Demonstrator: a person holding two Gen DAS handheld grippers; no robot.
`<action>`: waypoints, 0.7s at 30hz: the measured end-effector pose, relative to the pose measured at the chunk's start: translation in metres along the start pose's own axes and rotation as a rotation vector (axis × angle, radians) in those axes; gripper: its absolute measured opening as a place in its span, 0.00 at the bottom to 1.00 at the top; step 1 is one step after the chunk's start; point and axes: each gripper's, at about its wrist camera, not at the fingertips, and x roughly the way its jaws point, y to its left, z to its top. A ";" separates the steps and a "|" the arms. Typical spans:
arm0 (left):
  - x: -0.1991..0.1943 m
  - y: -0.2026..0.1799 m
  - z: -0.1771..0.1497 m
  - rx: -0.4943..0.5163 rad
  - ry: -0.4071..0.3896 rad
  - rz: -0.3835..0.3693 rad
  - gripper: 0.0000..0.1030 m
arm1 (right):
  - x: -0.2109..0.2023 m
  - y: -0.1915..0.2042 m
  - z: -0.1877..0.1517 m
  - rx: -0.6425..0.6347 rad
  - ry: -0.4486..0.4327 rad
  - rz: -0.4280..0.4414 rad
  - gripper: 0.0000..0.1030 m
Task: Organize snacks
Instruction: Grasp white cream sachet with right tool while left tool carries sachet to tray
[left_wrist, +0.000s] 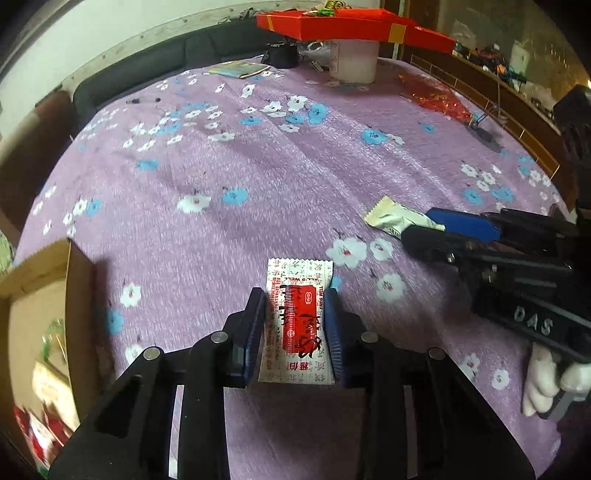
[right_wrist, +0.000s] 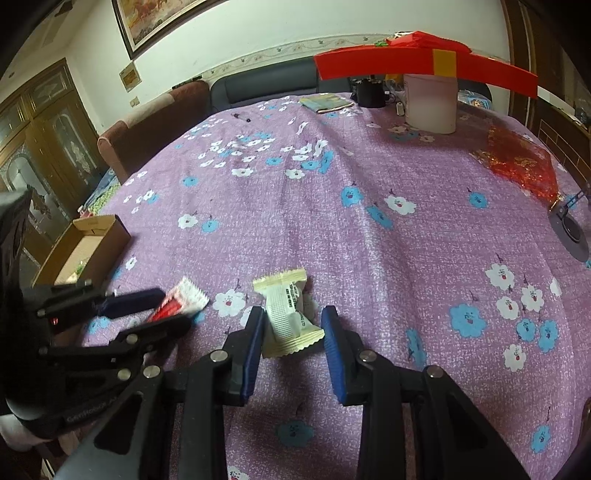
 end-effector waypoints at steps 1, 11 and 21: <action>-0.003 0.002 -0.003 -0.017 -0.002 -0.016 0.30 | -0.002 -0.001 0.000 0.004 -0.006 0.005 0.33; -0.085 0.056 -0.041 -0.262 -0.158 -0.186 0.30 | -0.013 0.000 -0.002 0.045 -0.040 0.074 0.33; -0.149 0.169 -0.087 -0.492 -0.263 -0.088 0.31 | -0.037 0.050 0.007 0.033 -0.038 0.161 0.33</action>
